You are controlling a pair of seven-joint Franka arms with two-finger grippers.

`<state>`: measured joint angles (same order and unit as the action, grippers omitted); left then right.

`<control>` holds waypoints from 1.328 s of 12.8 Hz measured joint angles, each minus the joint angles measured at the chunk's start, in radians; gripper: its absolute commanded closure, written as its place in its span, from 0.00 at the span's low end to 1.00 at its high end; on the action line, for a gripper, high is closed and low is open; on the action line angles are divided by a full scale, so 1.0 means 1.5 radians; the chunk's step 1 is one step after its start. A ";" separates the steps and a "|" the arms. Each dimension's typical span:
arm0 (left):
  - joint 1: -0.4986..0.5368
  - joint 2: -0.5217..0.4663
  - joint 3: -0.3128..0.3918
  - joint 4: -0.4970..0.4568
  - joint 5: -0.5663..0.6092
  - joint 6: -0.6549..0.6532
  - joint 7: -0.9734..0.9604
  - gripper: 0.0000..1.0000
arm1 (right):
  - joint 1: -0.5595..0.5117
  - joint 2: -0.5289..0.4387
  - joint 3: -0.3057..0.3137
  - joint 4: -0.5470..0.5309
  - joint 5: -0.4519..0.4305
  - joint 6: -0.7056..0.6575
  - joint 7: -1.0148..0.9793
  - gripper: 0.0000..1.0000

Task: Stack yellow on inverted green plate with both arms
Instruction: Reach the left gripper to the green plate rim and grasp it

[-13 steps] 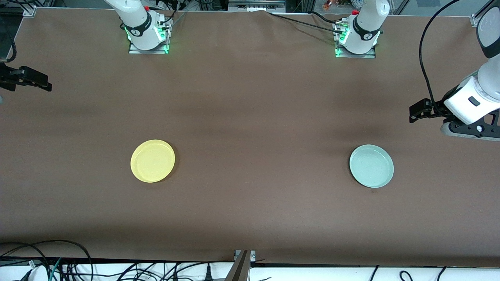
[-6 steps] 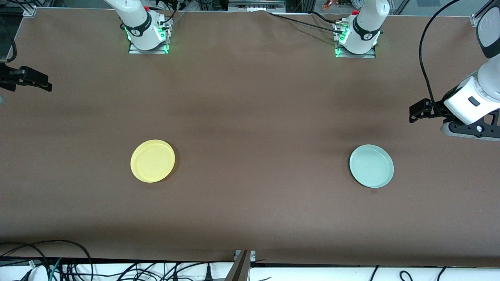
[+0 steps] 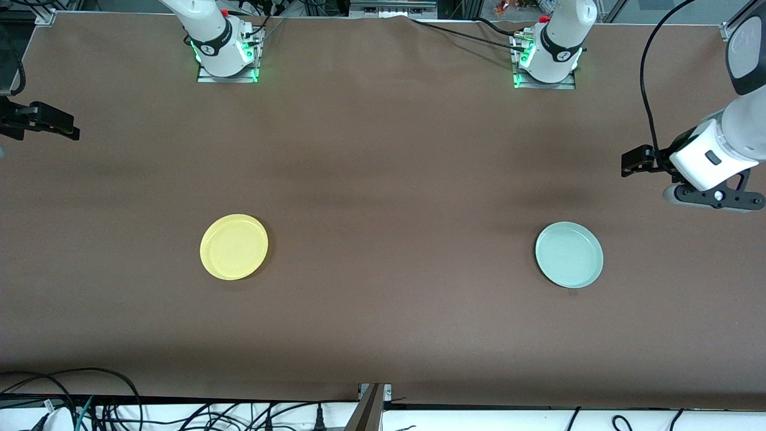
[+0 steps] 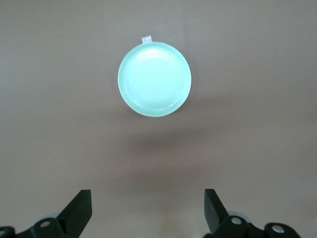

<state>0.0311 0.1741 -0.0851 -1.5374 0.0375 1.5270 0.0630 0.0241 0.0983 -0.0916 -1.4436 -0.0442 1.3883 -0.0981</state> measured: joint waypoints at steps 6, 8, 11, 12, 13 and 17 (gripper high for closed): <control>0.020 0.110 0.010 0.015 0.000 0.025 0.010 0.00 | 0.000 0.000 0.000 0.001 0.000 0.000 0.000 0.00; 0.020 0.166 0.009 0.025 0.000 0.104 0.020 0.00 | 0.000 0.000 0.000 0.001 0.000 0.000 0.000 0.00; 0.021 0.258 0.010 0.013 0.000 0.231 0.069 0.00 | -0.001 0.001 0.000 0.002 0.000 0.000 0.000 0.00; 0.022 0.282 0.010 0.009 0.005 0.265 0.092 0.00 | -0.001 0.001 0.000 0.002 0.000 0.000 0.000 0.00; 0.022 0.301 0.011 0.008 0.025 0.295 0.109 0.00 | -0.001 0.001 0.000 0.002 0.000 0.000 0.000 0.00; 0.063 0.364 0.014 0.006 0.068 0.419 0.205 0.00 | -0.001 0.001 0.000 0.003 0.000 0.000 0.000 0.00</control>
<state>0.1254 0.7206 -0.0642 -1.5286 0.1395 2.1555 0.3709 0.0228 0.0995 -0.0922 -1.4394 -0.0442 1.3884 -0.0980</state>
